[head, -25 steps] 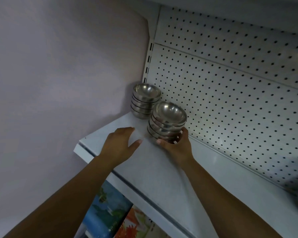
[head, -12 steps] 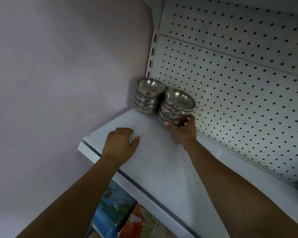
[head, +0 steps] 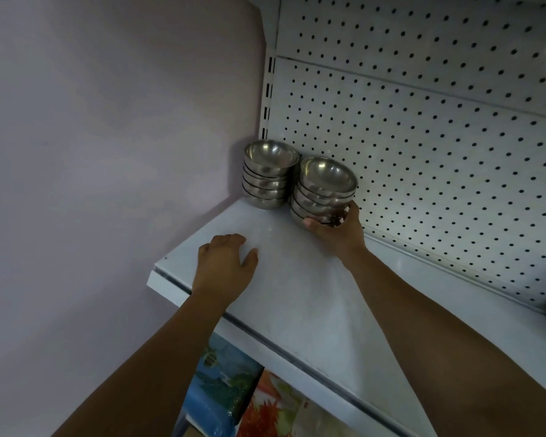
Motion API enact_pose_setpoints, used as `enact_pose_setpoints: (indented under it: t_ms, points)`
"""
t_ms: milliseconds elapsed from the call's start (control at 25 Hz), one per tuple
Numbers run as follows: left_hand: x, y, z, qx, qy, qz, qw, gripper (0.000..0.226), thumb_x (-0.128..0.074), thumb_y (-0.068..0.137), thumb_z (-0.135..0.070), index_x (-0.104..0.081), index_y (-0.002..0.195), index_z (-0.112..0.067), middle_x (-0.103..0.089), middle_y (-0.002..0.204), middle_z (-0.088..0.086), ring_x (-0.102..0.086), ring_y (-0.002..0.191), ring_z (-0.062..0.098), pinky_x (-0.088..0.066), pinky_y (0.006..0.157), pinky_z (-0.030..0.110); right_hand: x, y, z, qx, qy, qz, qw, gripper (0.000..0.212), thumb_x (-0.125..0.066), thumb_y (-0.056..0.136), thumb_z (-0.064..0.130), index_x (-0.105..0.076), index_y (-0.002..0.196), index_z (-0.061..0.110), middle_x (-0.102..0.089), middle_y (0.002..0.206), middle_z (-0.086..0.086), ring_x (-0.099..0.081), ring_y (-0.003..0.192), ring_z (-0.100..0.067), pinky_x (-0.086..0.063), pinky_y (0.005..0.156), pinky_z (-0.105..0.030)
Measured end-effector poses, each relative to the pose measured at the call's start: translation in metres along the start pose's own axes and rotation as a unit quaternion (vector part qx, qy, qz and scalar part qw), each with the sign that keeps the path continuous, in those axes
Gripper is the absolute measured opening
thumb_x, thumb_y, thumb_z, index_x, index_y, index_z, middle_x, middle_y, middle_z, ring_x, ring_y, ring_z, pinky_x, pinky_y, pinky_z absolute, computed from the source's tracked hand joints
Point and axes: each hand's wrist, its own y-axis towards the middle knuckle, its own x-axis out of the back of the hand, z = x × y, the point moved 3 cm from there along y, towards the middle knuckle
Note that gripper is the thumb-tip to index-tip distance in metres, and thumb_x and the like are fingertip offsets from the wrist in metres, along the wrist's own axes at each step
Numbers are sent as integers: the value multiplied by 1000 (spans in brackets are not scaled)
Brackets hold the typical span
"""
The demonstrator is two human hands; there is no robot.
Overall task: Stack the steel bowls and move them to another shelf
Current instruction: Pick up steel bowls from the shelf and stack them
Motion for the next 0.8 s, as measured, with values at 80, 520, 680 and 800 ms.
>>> enact_pose_setpoints:
  t_ms: [80, 520, 680, 800]
  points:
    - [0, 0, -1, -4, -7, -5, 1000, 49, -50, 102, -48, -59, 138, -14, -62, 138, 6, -53, 130, 25, -28, 117, 40, 1, -3, 3, -29, 15, 21, 999, 142, -101, 45, 45, -22, 162, 25, -58, 147, 0, -60, 132, -20, -51, 110, -47]
    - [3, -5, -6, -80, -27, -10, 996, 50, -50, 90, -45, -74, 119, -12, -72, 121, 9, -61, 118, 32, -42, 102, 45, 44, -113, -2, -20, -422, 92, 902, 86, -61, 98, 56, -24, 161, 10, -48, 154, -18, -46, 142, -35, -45, 111, -46]
    - [17, -20, -4, -89, -241, 4, 966, 30, -70, 93, -31, -75, 118, -16, -70, 122, 0, -61, 119, 19, -46, 110, 38, 57, -178, -2, -33, -409, 82, 908, 80, -59, 99, 54, -32, 159, 10, -47, 156, -14, -44, 143, -31, -41, 114, -41]
    - [30, -52, -1, -162, -213, 29, 963, 41, -79, 88, -33, -71, 124, -16, -66, 129, -3, -57, 124, 14, -42, 110, 29, 59, -232, -8, -35, -404, 66, 912, 71, -60, 99, 51, -39, 154, 11, -51, 151, -11, -46, 139, -30, -41, 110, -38]
